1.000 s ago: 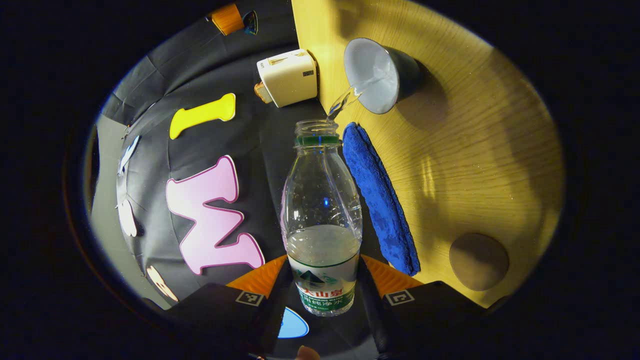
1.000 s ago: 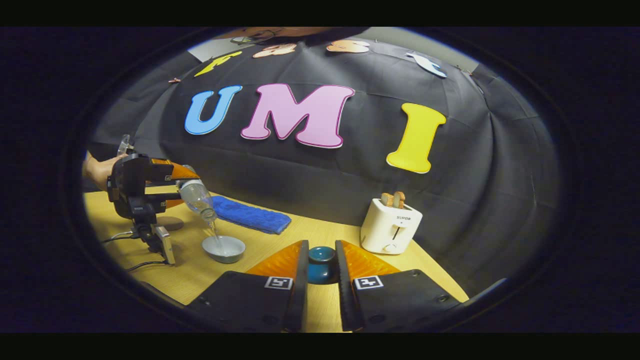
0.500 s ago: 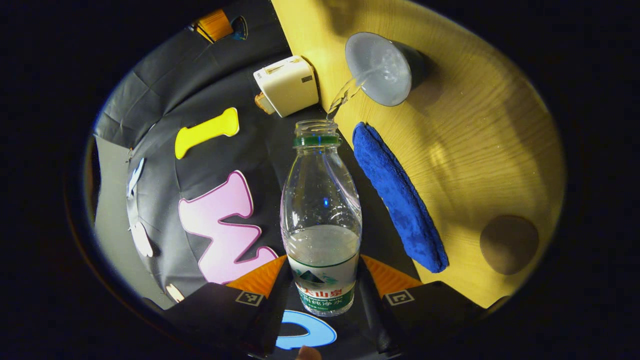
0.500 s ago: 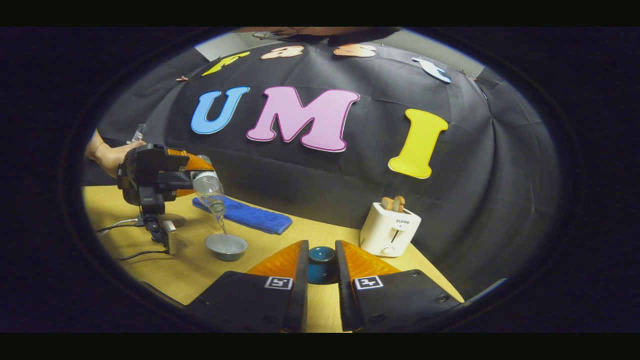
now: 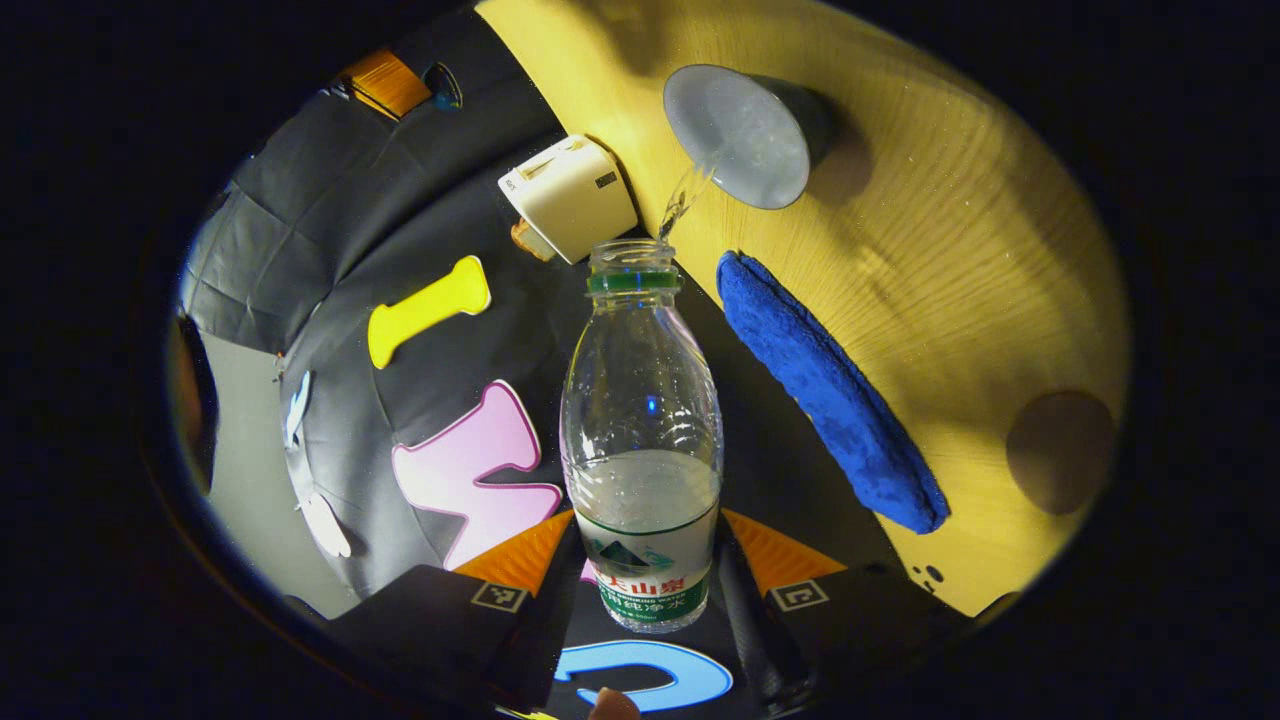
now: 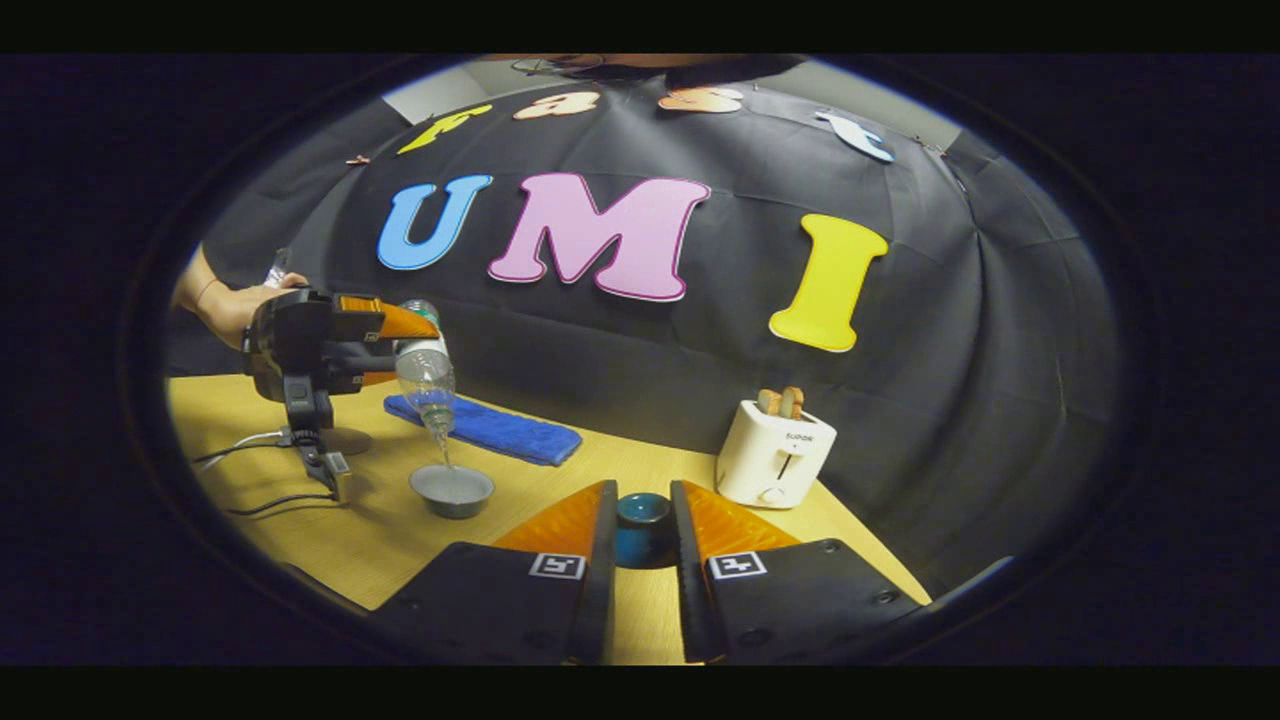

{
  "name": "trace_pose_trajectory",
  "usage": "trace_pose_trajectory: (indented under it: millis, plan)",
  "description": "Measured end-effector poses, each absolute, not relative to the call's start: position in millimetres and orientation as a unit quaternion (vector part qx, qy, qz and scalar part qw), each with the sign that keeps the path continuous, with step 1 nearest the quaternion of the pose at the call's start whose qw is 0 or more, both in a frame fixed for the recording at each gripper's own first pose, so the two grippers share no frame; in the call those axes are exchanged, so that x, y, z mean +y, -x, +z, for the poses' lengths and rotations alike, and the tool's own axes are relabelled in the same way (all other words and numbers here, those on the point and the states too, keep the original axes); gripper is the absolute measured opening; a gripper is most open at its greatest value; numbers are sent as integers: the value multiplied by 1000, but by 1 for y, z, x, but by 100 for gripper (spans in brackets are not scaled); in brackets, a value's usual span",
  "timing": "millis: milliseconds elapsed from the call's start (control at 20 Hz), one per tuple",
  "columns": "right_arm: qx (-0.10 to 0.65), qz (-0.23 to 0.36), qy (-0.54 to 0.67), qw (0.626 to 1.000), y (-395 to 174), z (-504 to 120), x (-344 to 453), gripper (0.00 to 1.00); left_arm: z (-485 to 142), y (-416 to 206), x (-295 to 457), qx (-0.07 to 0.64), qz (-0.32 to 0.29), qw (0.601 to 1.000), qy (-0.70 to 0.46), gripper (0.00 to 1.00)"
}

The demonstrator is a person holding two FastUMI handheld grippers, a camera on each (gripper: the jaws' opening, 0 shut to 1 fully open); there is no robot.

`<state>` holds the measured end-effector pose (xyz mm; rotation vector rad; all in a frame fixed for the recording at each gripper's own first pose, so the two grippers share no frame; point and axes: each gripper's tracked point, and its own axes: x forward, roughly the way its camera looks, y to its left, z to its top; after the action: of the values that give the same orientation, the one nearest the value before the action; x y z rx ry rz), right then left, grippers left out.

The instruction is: Open the teacup lid with one hand, grasp the water bottle and pour water into the teacup with the other hand; after pouring, place the water bottle on the coaster and then close the teacup lid.

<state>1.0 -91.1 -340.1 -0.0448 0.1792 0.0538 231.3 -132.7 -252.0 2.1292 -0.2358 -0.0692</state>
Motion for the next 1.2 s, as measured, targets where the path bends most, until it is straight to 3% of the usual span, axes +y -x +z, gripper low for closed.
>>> trace_pose_trajectory:
  millis: [150, 200, 250, 600, 650, 700, 800, 950, 1200]
  plan:
    - [90, 25, 22, 995, 0, -340, -91, 30, -245, -234, -138, -117, -31, 464, -877, 73]
    - [88, 25, 22, 996, 0, -337, -91, 35, -241, -233, -139, -124, -31, 462, -878, 73]
    - [86, 27, 22, 996, 0, -336, -88, 30, -238, -233, -140, -128, -31, 462, -877, 72]
    - [81, 28, 25, 996, -1, -331, -84, 30, -225, -234, -143, -147, -25, 452, -880, 72]
    - [80, 27, 26, 996, -1, -331, -85, 25, -226, -234, -143, -148, -25, 452, -879, 72]
    - [80, 26, 27, 996, -1, -330, -85, 30, -226, -233, -143, -149, -25, 452, -879, 73]
    - [80, 25, 27, 996, -2, -330, -85, 25, -227, -234, -143, -149, -27, 453, -879, 73]
    - [82, 25, 28, 996, -3, -332, -83, 30, -228, -234, -146, -154, -31, 447, -881, 73]
    - [79, 28, 33, 996, -3, -333, -81, 30, -235, -239, -155, -163, -42, 421, -891, 73]
